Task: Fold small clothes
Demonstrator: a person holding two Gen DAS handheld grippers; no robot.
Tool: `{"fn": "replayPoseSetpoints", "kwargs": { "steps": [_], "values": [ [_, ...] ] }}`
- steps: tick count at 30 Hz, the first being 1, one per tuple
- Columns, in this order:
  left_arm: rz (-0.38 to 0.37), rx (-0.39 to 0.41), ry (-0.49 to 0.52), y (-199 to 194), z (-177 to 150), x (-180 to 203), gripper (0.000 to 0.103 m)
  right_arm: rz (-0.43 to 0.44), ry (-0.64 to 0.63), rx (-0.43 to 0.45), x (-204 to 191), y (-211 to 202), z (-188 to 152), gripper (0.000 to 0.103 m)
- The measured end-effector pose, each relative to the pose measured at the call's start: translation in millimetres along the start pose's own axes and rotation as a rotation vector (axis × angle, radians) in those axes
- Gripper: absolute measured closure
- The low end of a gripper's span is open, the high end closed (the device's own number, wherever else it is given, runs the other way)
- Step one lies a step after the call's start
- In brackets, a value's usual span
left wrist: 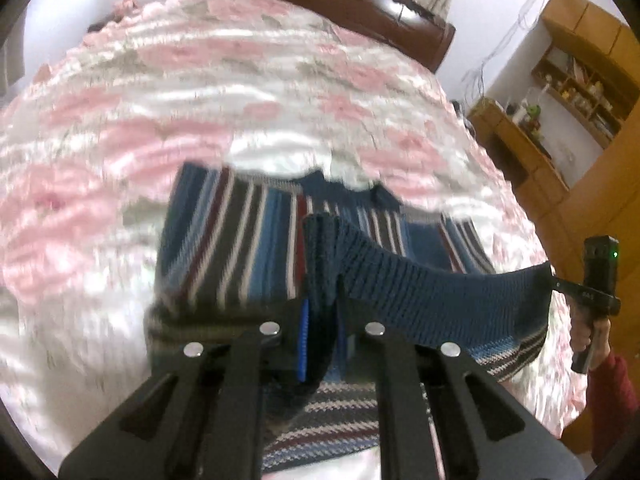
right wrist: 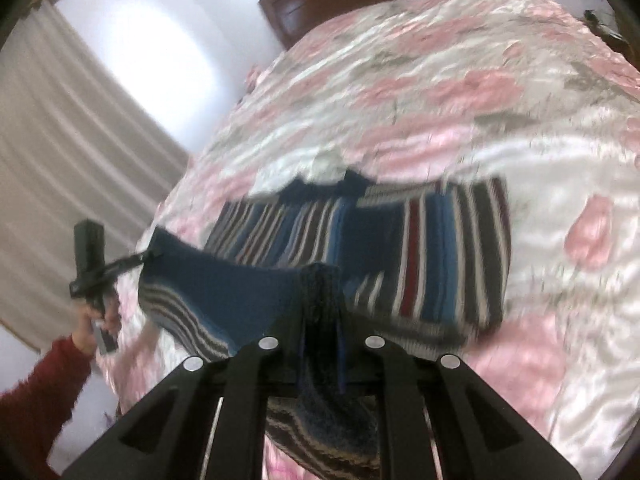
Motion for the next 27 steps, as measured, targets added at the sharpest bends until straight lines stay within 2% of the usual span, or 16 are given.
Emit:
{"fn": "replayPoseSetpoints", "kwargs": {
  "steps": [6, 11, 17, 23, 27],
  "values": [
    [0.072, 0.055, -0.013, 26.3, 60.1, -20.6, 0.094, -0.071, 0.021, 0.063, 5.2, 23.3, 68.1, 0.092],
    [0.122, 0.054, -0.015, 68.3, 90.3, -35.0, 0.094, -0.137, 0.035, 0.083, 20.6, 58.8, 111.3, 0.092],
    [0.160, -0.037, -0.025, 126.9, 83.0, -56.4, 0.094, -0.232, 0.062, 0.036, 59.6, 111.3, 122.8, 0.092],
    [0.177, -0.109, -0.059, 168.5, 61.7, -77.7, 0.092, -0.293, 0.104, -0.010, 100.6, 147.1, 113.4, 0.091],
    [0.197, -0.144, -0.076, 181.0, 49.7, -88.3, 0.082, -0.323, 0.138, -0.040, 120.2, 156.9, 102.5, 0.086]
  ]
}}
Point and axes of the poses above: each gripper's, at about its wrist camera, not at the fingertips, and y roughly the way its jaws point, x to its right, z to its top, the point moved 10 cm from there along y, roughly the way its jaws point, and after that the axes turned 11 degrees about y, right-handed, at the moved point
